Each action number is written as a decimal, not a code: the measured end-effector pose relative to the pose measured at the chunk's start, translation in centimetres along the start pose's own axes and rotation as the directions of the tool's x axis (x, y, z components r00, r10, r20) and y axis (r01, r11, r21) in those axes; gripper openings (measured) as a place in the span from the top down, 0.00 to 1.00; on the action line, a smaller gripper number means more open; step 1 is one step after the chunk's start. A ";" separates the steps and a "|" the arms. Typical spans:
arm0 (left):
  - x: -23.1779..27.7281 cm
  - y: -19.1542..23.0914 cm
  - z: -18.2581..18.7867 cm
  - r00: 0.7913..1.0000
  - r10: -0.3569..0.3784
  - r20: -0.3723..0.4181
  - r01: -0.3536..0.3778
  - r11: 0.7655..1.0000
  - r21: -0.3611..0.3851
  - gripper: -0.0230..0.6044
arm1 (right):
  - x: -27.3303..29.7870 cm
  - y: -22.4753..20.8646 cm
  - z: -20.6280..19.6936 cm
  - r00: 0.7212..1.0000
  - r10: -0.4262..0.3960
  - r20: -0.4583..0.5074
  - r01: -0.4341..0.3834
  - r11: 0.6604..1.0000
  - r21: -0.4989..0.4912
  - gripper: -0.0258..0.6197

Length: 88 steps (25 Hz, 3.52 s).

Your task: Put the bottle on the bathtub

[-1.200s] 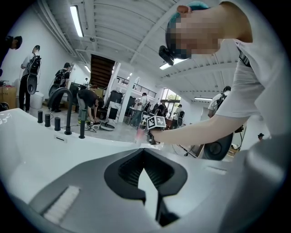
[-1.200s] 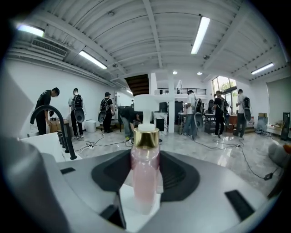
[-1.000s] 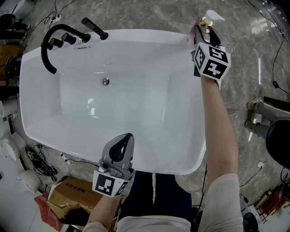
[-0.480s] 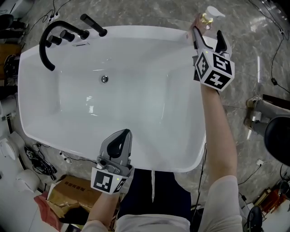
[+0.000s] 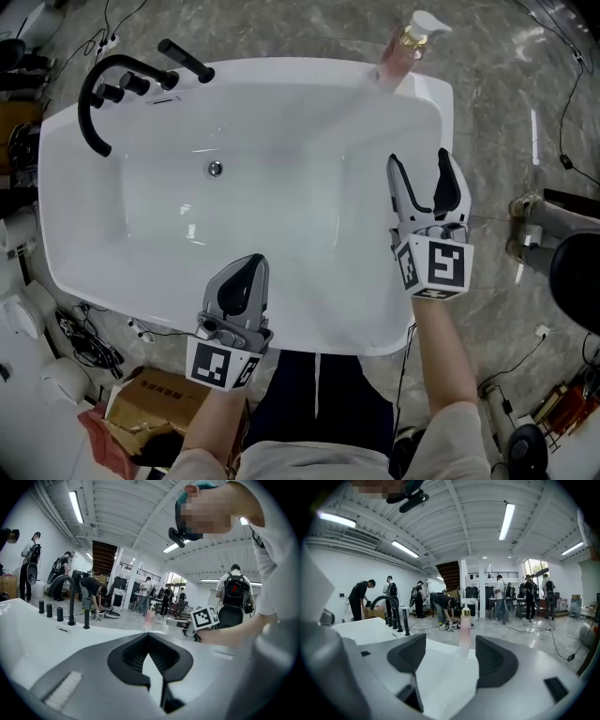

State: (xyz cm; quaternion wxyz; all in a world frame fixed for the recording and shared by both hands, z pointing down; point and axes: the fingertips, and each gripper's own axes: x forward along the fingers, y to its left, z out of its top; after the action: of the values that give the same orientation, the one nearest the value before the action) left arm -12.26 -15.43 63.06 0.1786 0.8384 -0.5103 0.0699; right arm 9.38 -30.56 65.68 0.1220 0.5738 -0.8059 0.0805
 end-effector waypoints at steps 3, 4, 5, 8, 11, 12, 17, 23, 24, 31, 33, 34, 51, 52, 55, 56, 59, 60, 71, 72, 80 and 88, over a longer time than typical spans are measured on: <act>0.6 -0.1 0.2 1.000 -0.009 0.001 0.009 1.000 0.008 0.95 | -4.1 1.5 -1.0 0.999 0.015 -0.036 -0.016 1.000 -0.012 0.45; 0.8 -0.2 0.3 1.000 -0.012 0.002 0.012 1.000 0.013 0.95 | -5.3 1.8 -1.3 0.999 0.018 -0.050 -0.018 1.000 -0.014 0.45; 1.0 -0.2 0.4 1.000 -0.015 0.002 0.015 1.000 0.018 0.95 | -6.5 2.2 -1.6 0.998 0.019 -0.064 -0.020 1.000 -0.010 0.45; 1.5 -0.5 0.4 1.000 -0.023 0.001 0.023 0.999 0.028 0.95 | -9.3 2.9 -2.6 0.995 0.025 -0.101 -0.021 0.999 0.037 0.45; 1.7 -0.8 0.3 0.999 -0.032 0.000 0.032 0.999 0.028 0.95 | -11.3 3.4 -3.1 0.994 0.007 -0.110 0.005 0.995 0.102 0.51; 1.7 -0.9 0.4 0.999 -0.035 0.001 0.035 0.999 0.030 0.95 | -11.7 3.5 -3.1 0.994 -0.007 -0.106 0.019 0.994 0.110 0.72; 1.5 -1.0 0.3 0.999 -0.039 -0.004 0.039 0.998 0.040 0.95 | -12.8 4.9 -3.8 0.992 0.018 -0.127 0.004 0.987 0.163 0.95; 0.8 -1.3 0.4 0.999 -0.038 -0.012 0.038 0.998 0.047 0.95 | -13.9 5.3 -3.2 0.990 0.019 -0.138 0.007 0.983 0.184 0.95; 0.6 -1.4 0.5 0.999 -0.041 -0.017 0.042 0.998 0.051 0.95 | -14.1 5.3 -2.9 0.990 0.018 -0.139 0.008 0.982 0.189 0.95; -1.9 -2.0 4.4 0.999 -0.036 -0.015 0.037 0.996 0.078 0.95 | -16.0 5.3 2.4 0.995 0.018 -0.101 0.001 0.982 0.191 0.95; -2.9 -2.6 6.7 1.000 -0.027 0.013 0.026 0.996 0.090 0.95 | -17.2 5.2 3.8 0.994 0.015 -0.106 0.005 0.982 0.191 0.95; -3.5 -3.0 7.9 0.999 -0.025 0.024 0.023 0.996 0.090 0.95 | -17.9 5.2 4.5 0.994 0.014 -0.112 0.008 0.981 0.194 0.95; -12.4 -9.3 23.0 0.973 -0.113 0.201 0.083 0.984 0.156 0.95 | -28.0 9.0 21.9 0.997 0.071 0.013 -0.072 0.980 0.183 0.95; -12.9 -9.5 23.0 0.973 -0.114 0.203 0.084 0.985 0.153 0.95 | -28.6 9.3 22.6 0.997 0.071 0.025 -0.075 0.981 0.178 0.95; -14.6 -9.8 23.2 0.971 -0.120 0.205 0.089 0.984 0.155 0.95 | -30.3 10.7 24.2 0.996 0.077 0.054 -0.085 0.981 0.172 0.95; -15.1 -9.9 23.3 0.971 -0.123 0.206 0.092 0.984 0.155 0.95 | -30.8 11.2 24.4 0.995 0.080 0.060 -0.090 0.981 0.171 0.95; -16.9 -10.4 23.8 0.966 -0.131 0.221 0.099 0.983 0.153 0.95 | -32.7 12.8 24.7 0.993 0.092 0.073 -0.103 0.980 0.168 0.95; -17.6 -10.7 24.0 0.964 -0.136 0.229 0.102 0.982 0.156 0.95 | -33.5 13.3 24.7 0.992 0.095 0.078 -0.107 0.980 0.168 0.95; -22.6 -11.7 24.1 0.948 -0.183 0.261 0.140 0.974 0.175 0.95 | -37.2 17.1 23.9 0.993 0.081 0.086 -0.094 0.984 0.150 0.95; -22.9 -11.9 24.0 0.947 -0.187 0.260 0.144 0.974 0.173 0.95 | -37.5 17.1 23.9 0.993 0.077 0.087 -0.089 0.985 0.148 0.95; -23.3 -12.6 24.0 0.937 -0.239 0.255 0.194 0.963 0.189 0.95 | -38.2 17.2 23.6 0.994 0.052 0.093 -0.066 0.986 0.155 0.95; -23.2 -12.2 24.0 0.940 -0.238 0.245 0.196 0.963 0.184 0.95 | -38.1 17.4 24.9 0.993 0.042 0.111 -0.054 0.993 0.103 0.95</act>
State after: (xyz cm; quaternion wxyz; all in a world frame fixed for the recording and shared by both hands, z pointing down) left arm -13.94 0.04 31.08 0.0488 0.9028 -0.4267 -0.0231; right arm 2.20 2.90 31.06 0.0453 0.5633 -0.8195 0.0947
